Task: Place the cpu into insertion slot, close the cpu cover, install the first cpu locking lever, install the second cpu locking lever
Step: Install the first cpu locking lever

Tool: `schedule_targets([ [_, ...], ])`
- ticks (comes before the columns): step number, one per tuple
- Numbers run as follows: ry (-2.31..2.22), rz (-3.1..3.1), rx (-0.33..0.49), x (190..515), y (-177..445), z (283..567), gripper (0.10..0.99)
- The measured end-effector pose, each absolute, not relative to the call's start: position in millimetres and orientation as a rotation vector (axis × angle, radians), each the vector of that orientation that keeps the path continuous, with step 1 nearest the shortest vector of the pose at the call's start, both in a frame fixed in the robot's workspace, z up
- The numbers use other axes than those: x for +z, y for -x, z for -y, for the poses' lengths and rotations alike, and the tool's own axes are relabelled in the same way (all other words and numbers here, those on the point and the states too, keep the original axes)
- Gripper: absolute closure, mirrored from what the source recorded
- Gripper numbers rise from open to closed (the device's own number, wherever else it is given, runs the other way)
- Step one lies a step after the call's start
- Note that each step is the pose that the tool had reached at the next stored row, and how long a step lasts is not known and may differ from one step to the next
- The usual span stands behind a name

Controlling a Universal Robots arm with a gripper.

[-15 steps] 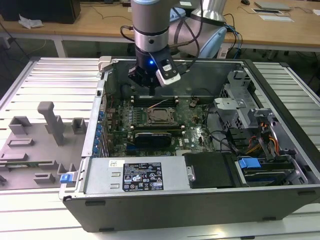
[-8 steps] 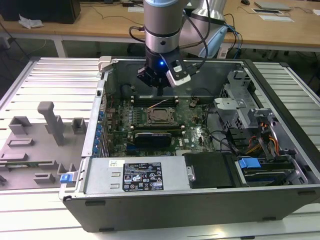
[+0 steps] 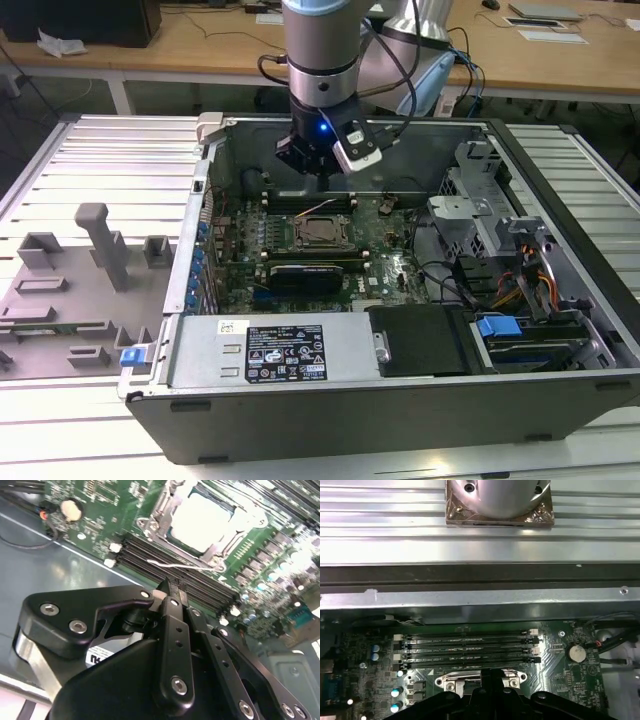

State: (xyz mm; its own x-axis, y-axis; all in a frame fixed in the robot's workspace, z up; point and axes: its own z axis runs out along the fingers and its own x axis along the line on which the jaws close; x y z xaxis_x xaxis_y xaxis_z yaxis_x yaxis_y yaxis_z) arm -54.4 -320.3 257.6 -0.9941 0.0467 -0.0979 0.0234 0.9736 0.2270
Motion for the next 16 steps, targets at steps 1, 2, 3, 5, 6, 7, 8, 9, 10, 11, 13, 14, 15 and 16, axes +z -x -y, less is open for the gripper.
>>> schedule_targets([
  [1, -0.051, -3.006, 0.344, 257, 55, 320, 0.98],
  [2, -0.049, -2.993, 0.343, 257, 56, 320, 0.98],
  [3, -0.046, -2.979, 0.342, 257, 57, 320, 0.98],
  [5, -0.034, -2.965, 0.342, 256, 57, 320, 0.98],
  [6, -0.026, -2.963, 0.342, 255, 58, 320, 0.98],
  [7, -0.014, -2.96, 0.343, 254, 58, 320, 0.98],
  [8, 0.004, -2.957, 0.344, 253, 58, 320, 0.98],
  [9, 0.013, -2.957, 0.345, 252, 58, 320, 0.98],
  [10, 0.022, -2.956, 0.345, 251, 58, 320, 0.98],
  [11, 0.031, -2.956, 0.346, 250, 58, 320, 0.98],
  [13, 0.049, -2.956, 0.348, 247, 59, 320, 0.98],
  [14, 0.059, -2.957, 0.349, 245, 59, 320, 0.98],
  [15, 0.072, -2.957, 0.35, 243, 60, 320, 0.98],
  [16, 0.08, -2.957, 0.35, 242, 60, 320, 0.98],
])
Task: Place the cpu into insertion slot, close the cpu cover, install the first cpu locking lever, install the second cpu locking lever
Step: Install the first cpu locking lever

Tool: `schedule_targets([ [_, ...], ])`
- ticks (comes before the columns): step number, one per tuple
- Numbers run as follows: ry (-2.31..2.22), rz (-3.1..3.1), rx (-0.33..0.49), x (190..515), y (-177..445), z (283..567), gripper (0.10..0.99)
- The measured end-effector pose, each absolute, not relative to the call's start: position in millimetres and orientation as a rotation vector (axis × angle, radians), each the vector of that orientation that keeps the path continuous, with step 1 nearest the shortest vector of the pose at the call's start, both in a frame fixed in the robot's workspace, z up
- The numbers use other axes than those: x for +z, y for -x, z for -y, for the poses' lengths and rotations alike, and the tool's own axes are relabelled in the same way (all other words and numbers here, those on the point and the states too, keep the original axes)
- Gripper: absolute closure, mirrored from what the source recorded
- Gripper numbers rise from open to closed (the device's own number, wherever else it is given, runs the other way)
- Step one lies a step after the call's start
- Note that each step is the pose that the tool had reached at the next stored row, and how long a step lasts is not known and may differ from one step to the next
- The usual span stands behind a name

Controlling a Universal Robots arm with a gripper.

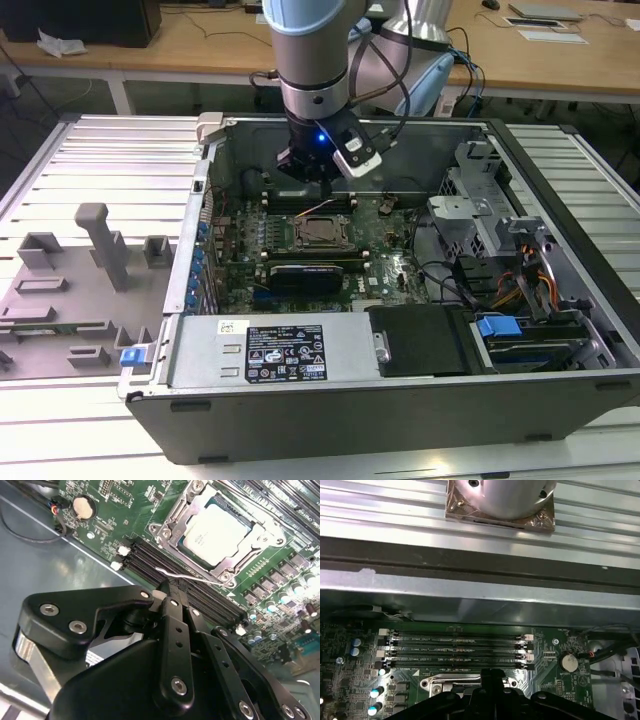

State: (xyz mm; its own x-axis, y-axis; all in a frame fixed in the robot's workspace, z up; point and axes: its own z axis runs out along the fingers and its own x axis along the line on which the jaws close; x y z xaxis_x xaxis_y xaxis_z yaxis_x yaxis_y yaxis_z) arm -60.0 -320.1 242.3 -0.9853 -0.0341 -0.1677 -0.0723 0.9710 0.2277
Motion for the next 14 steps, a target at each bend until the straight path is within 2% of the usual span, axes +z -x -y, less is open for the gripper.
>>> schedule_targets([
  [14, 0.179, -2.938, 0.355, 228, 63, 320, 0.98],
])
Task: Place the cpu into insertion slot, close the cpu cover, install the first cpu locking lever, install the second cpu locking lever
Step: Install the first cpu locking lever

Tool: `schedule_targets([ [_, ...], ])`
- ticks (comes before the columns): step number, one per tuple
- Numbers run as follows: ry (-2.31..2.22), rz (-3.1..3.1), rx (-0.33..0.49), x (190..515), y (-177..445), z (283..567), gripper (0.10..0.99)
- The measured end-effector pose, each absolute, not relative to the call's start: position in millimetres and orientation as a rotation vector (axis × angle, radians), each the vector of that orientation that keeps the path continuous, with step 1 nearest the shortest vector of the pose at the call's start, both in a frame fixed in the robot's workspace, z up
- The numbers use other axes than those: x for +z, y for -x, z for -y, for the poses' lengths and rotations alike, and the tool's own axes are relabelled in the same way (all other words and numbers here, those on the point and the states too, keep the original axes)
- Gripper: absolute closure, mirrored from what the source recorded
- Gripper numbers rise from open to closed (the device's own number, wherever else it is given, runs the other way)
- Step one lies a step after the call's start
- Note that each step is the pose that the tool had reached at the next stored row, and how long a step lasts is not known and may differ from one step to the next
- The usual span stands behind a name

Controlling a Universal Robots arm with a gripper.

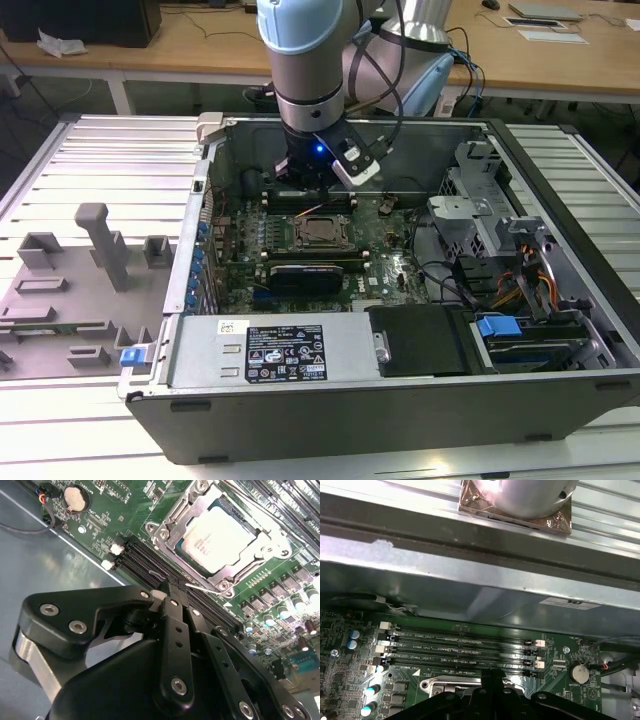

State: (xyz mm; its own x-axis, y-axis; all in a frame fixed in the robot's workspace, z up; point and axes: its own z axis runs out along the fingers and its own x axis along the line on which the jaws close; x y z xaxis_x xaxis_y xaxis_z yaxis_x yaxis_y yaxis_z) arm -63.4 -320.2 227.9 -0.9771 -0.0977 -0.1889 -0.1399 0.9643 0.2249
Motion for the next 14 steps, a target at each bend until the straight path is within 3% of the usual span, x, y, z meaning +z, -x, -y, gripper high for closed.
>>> schedule_targets([
  [14, -0.02, -2.93, 0.333, 221.3, 63.4, 318.9, 0.98],
])
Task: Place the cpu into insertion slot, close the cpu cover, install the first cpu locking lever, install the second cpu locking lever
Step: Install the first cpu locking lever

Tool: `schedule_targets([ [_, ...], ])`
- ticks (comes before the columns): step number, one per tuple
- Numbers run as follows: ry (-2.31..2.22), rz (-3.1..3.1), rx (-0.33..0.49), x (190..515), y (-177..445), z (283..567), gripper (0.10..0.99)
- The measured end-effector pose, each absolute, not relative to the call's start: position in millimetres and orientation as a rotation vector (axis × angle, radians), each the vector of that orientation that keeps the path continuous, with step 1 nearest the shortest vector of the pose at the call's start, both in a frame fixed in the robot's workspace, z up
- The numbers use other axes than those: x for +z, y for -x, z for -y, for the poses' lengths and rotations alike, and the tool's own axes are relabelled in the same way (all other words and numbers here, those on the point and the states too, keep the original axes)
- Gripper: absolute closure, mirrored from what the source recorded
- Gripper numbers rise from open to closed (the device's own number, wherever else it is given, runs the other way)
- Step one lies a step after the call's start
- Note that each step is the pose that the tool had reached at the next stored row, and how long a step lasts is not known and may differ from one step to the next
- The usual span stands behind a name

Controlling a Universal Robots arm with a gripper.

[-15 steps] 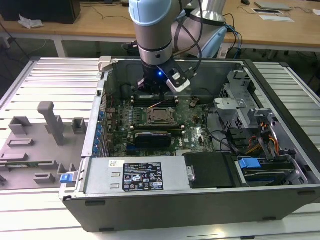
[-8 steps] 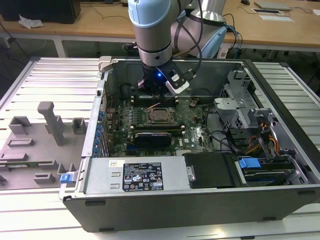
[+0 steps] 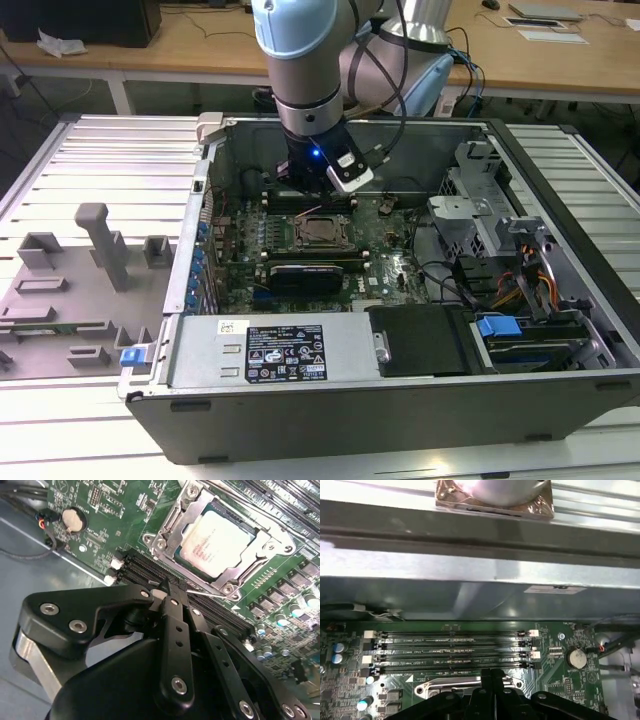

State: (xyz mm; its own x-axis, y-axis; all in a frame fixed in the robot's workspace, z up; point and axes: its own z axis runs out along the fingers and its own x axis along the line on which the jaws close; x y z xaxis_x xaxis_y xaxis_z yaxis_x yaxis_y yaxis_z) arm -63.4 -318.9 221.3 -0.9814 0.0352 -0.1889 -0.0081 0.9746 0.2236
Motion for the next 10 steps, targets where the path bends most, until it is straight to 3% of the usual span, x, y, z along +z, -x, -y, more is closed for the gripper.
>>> schedule_targets([
  [10, -0.098, -2.926, 0.304, 216.7, 63.4, 314.6, 0.98],
])
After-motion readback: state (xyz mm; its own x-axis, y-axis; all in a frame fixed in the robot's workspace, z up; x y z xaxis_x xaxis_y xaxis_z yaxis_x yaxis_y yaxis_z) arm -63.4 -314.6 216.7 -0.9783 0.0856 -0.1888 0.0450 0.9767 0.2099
